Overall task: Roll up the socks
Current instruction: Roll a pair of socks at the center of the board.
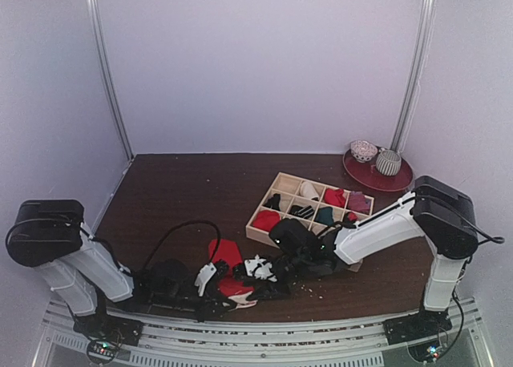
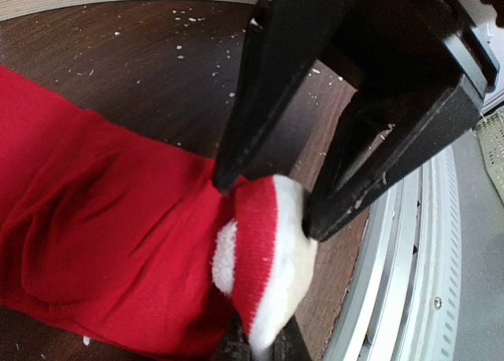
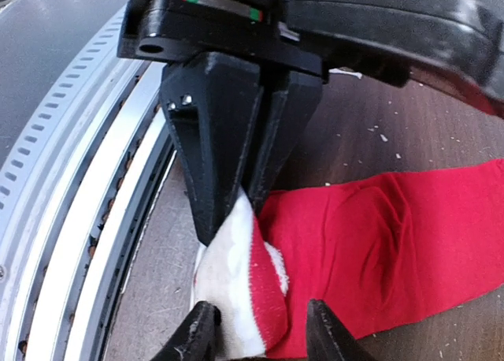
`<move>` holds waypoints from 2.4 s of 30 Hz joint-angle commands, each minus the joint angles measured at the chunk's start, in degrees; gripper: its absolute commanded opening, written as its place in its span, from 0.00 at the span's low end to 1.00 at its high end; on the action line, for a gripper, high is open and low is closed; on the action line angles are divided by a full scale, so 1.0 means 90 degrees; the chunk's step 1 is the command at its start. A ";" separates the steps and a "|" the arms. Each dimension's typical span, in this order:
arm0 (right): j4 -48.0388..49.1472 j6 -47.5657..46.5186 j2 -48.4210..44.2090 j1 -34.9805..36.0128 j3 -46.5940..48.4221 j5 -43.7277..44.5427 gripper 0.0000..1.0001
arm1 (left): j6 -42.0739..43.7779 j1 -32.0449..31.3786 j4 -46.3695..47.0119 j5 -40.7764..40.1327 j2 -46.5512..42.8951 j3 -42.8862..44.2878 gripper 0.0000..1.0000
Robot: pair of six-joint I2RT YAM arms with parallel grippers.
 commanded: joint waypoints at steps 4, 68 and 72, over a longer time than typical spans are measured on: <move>-0.0771 -0.0245 0.0188 0.0171 0.0300 -0.0429 0.38 | -0.0096 0.0028 -0.1073 0.0183 0.0349 -0.0338 0.00; -0.2751 0.3999 0.1886 -0.0334 0.1688 -0.2263 0.21 | 0.2761 -0.0410 0.1373 0.0059 0.0356 0.0066 0.25; -0.2737 0.3937 0.1744 -0.0340 0.1643 -0.2267 0.21 | 0.2479 -0.0410 0.1859 0.0152 0.0813 -0.0067 0.21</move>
